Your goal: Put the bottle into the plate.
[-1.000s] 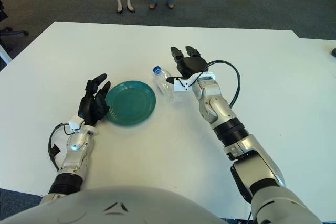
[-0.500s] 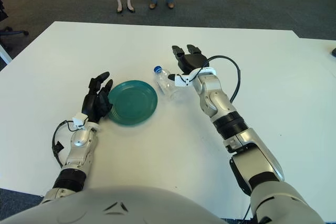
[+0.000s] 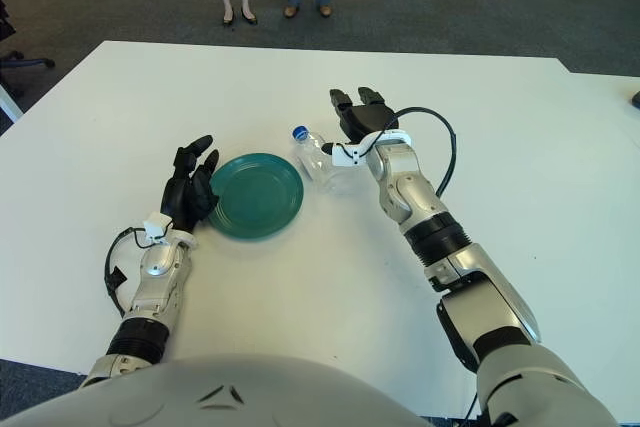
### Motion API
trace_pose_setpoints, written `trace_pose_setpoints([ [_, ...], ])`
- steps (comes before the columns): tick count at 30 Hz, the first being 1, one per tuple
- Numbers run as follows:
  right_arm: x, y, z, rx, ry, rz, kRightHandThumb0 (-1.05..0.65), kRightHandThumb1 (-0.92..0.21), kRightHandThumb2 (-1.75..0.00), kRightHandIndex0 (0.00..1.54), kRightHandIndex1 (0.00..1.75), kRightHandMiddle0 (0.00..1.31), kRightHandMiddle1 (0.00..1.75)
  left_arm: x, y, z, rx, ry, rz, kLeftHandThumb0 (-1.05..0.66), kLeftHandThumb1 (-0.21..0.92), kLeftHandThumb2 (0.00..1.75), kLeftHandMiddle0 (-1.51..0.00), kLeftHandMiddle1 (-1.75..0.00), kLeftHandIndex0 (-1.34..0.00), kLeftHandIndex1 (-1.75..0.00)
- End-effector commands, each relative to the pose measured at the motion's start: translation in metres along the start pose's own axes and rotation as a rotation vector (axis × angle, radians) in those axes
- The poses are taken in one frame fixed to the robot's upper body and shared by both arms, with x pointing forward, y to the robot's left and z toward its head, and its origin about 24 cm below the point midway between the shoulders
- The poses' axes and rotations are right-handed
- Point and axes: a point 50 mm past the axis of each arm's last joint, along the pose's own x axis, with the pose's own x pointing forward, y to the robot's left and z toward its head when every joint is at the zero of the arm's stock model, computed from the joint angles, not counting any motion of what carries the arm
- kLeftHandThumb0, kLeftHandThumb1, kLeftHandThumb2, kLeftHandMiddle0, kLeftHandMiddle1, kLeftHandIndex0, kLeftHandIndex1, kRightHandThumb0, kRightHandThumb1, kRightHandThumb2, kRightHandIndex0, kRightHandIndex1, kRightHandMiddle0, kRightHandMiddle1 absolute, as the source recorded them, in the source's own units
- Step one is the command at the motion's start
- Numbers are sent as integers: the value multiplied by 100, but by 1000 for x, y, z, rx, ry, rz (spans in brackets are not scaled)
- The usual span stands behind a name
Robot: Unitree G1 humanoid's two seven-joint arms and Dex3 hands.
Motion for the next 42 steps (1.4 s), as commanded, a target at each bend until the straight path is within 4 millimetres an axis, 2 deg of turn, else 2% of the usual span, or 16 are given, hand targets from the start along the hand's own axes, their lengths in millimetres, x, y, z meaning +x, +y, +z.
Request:
trace_pose_setpoints([
  [1, 4, -8, 12, -3, -7, -39, -105, -92, -74, 1, 0, 0, 0, -15, -6, -24, -13, 144, 5, -85, 92, 92, -40, 0, -1, -86],
  [7, 3, -6, 17, 46, -2, -39, -105, -92, -73, 0, 0, 0, 0, -9, -13, -24, -24, 151, 12, -86, 92, 92, -40, -1, -1, -86],
  [19, 5, -7, 21, 39, -26, -47, -105, -92, -79, 2, 1, 0, 0, -4, -20, -25, -52, 164, 37, -87, 92, 93, -41, -1, 0, -85],
  [37, 1, -3, 39, 49, -44, -13, -105, -92, -75, 0, 0, 0, 0, -4, -19, -23, -71, 157, 68, -84, 92, 93, -38, 0, 0, -85],
  [42, 2, 2, 37, 50, -40, -1, -105, -92, -74, 0, 0, 0, 0, -6, -19, -22, -76, 155, 69, -83, 92, 92, -37, 0, 0, -85],
])
